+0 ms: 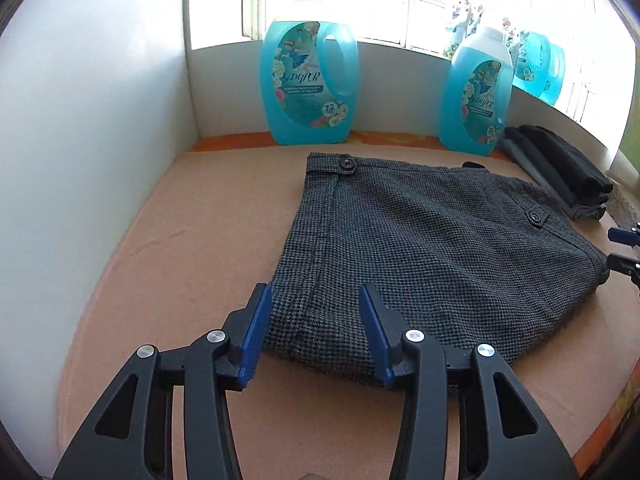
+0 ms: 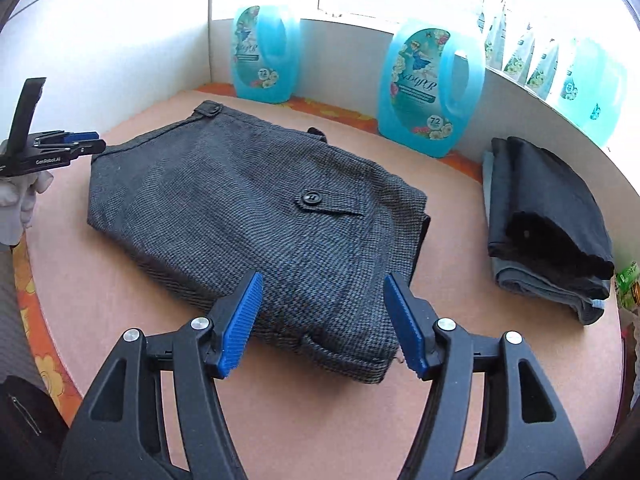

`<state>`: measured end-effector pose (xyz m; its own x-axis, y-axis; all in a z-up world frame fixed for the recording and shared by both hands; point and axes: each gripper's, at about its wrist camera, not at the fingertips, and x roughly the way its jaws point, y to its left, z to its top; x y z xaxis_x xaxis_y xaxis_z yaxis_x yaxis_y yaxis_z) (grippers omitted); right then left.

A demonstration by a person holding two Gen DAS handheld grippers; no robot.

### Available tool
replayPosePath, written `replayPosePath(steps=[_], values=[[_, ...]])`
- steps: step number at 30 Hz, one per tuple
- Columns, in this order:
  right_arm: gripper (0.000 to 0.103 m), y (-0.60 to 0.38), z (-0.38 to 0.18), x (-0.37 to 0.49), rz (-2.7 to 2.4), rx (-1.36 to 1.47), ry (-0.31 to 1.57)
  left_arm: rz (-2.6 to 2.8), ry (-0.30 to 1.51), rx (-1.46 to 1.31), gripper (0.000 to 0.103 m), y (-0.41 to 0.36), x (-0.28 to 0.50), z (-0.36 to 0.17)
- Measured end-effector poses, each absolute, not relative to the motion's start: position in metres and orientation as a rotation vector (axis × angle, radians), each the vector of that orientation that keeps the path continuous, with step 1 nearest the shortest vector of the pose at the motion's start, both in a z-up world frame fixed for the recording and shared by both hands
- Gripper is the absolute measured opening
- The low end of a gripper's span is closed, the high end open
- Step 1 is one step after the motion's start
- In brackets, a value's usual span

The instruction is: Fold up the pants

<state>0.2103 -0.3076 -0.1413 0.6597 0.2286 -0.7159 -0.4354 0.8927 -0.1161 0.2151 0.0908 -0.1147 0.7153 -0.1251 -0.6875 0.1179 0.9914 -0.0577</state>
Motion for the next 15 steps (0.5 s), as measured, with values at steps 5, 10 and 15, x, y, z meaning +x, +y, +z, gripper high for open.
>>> replayPosePath(steps=[5,10,15], values=[[0.065,-0.289,-0.153,0.205,0.393,-0.300,0.756,-0.079,0.773,-0.079,0.050,0.103,0.209,-0.126],[0.065,-0.284,-0.179,0.214,0.373,-0.295,0.849,-0.091,0.749,-0.064,0.050,0.090,0.207,-0.119],[0.065,-0.292,-0.183,0.203,0.344,-0.218,0.850,-0.175,0.726,-0.054,0.050,0.059,0.220,-0.103]])
